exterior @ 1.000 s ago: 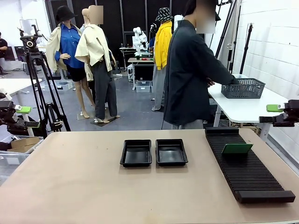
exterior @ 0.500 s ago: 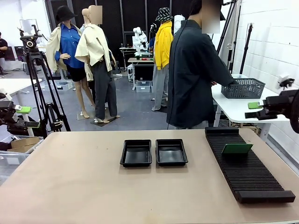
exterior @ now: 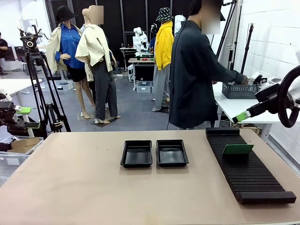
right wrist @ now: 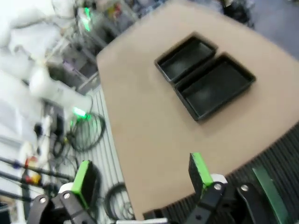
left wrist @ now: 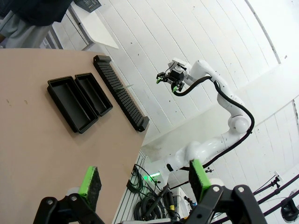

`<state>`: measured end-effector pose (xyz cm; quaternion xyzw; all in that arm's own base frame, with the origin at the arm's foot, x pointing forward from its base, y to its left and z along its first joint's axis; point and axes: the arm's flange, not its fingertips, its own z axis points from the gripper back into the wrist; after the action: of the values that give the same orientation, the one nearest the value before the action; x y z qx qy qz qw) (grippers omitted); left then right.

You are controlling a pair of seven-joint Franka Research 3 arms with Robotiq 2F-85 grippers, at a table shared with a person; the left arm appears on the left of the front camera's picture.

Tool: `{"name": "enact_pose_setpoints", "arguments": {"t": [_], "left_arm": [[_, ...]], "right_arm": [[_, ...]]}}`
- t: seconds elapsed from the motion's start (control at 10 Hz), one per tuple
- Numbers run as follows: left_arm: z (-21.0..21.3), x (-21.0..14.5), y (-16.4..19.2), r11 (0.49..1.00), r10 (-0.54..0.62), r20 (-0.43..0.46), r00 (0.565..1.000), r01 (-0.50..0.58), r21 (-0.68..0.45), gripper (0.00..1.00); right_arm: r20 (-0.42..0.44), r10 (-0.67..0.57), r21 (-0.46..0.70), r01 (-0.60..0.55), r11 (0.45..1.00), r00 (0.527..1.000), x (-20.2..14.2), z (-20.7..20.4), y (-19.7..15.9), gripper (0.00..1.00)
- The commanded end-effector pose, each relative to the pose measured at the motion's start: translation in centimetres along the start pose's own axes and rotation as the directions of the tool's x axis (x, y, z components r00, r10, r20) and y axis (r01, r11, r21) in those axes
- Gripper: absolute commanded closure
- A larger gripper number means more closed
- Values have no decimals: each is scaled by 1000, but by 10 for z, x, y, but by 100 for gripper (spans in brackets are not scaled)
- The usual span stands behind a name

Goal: Inspect and transfer BCBs to ESD trays.
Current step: Pick up the Blank PCB from the PCB Rack and place it in the left ESD tray.

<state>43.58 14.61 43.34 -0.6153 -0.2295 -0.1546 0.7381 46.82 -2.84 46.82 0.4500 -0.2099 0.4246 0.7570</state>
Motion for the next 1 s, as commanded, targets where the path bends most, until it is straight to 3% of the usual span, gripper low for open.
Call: {"name": "enact_pose_setpoints", "arguments": {"t": [0.0,0.3,0.9], "left_arm": [[2,0,-1,1000,5,4,1000,-5,-1,0],[2,0,-1,1000,5,4,1000,-5,-1,0],[2,0,-1,1000,5,4,1000,-5,-1,0]], "right_arm": [[-163,157,-46,-167,985,974,9,-4,-11,0],[-363,299,-78,-348,934,883,26,-13,-25,0],[-624,273,-128,-440,889,732,56,-25,-63,0]]}}
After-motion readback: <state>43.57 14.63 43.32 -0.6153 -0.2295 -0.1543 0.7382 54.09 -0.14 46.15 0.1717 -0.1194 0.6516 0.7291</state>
